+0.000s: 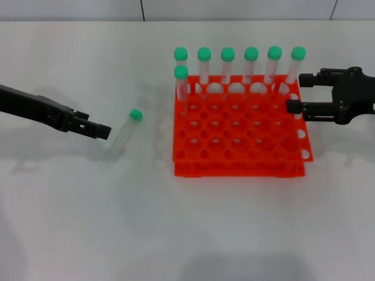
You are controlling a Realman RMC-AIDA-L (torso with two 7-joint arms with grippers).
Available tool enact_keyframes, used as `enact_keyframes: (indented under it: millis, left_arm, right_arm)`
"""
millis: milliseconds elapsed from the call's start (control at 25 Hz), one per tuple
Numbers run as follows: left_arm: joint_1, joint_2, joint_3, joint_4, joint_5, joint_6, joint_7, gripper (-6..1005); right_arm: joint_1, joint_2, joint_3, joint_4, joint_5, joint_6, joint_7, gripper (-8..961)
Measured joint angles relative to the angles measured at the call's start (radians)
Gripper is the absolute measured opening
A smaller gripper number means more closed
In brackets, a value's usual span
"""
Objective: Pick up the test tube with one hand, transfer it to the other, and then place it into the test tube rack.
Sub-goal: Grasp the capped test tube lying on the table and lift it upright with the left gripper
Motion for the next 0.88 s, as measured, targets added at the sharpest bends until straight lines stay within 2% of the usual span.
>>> enact_keyframes:
  millis: [480,880]
  left_arm:
    - [-0.101,-0.014,0.039,-0.079,0.226,-0.058,-0.068,862]
    - [-0.129,-0.04,0.119,-0.138,0.255,-0.162,-0.086,862]
  right_arm:
    - [-0.002,0.012,0.0,0.0,0.005,0.002,-0.012,706]
    - [-0.008,0.021,0.0,0.002,0.001,0.002,-0.015,706]
